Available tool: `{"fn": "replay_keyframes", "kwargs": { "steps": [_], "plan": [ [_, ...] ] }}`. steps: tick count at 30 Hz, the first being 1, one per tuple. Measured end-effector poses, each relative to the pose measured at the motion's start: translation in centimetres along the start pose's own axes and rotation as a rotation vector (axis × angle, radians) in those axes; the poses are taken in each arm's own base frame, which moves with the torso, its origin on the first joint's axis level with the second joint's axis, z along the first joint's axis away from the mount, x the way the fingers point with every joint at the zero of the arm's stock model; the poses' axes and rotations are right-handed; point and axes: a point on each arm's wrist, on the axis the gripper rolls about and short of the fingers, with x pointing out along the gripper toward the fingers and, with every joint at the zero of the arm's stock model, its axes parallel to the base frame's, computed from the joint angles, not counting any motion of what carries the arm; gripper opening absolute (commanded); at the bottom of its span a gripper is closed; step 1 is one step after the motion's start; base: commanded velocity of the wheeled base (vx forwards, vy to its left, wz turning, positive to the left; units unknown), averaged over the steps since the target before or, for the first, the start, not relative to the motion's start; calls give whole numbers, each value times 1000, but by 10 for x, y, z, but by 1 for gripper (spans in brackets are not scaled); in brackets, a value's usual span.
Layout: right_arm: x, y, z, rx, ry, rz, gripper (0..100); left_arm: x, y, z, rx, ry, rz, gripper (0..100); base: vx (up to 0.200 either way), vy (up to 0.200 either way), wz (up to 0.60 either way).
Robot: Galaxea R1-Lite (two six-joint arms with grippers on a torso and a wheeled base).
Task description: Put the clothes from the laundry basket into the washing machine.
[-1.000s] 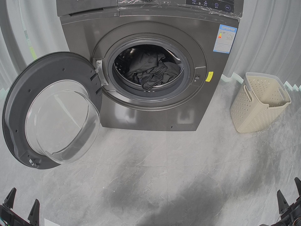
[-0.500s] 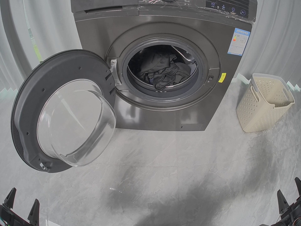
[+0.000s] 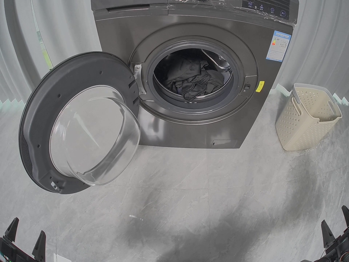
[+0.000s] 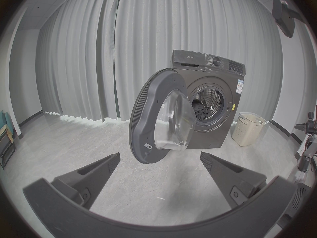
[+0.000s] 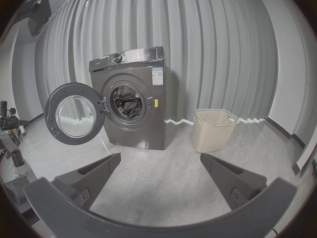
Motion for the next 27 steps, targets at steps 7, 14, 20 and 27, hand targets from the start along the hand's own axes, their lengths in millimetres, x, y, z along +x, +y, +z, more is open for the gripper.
{"fn": "replay_keyframes", "kwargs": {
  "steps": [7, 14, 20, 27],
  "plan": [
    [0, 0, 0, 1, 0, 0, 100, 0, 0, 0, 0, 0, 0, 100, 0, 200, 0],
    [0, 0, 0, 1, 0, 0, 100, 0, 0, 0, 0, 1, 0, 100, 0, 171, 0],
    [0, 0, 0, 1, 1, 1, 100, 0, 0, 0, 12, 0, 0, 100, 0, 0, 0],
    [0, 0, 0, 4, 1, 0, 100, 0, 0, 0, 20, 0, 0, 100, 0, 0, 0]
  ]
}}
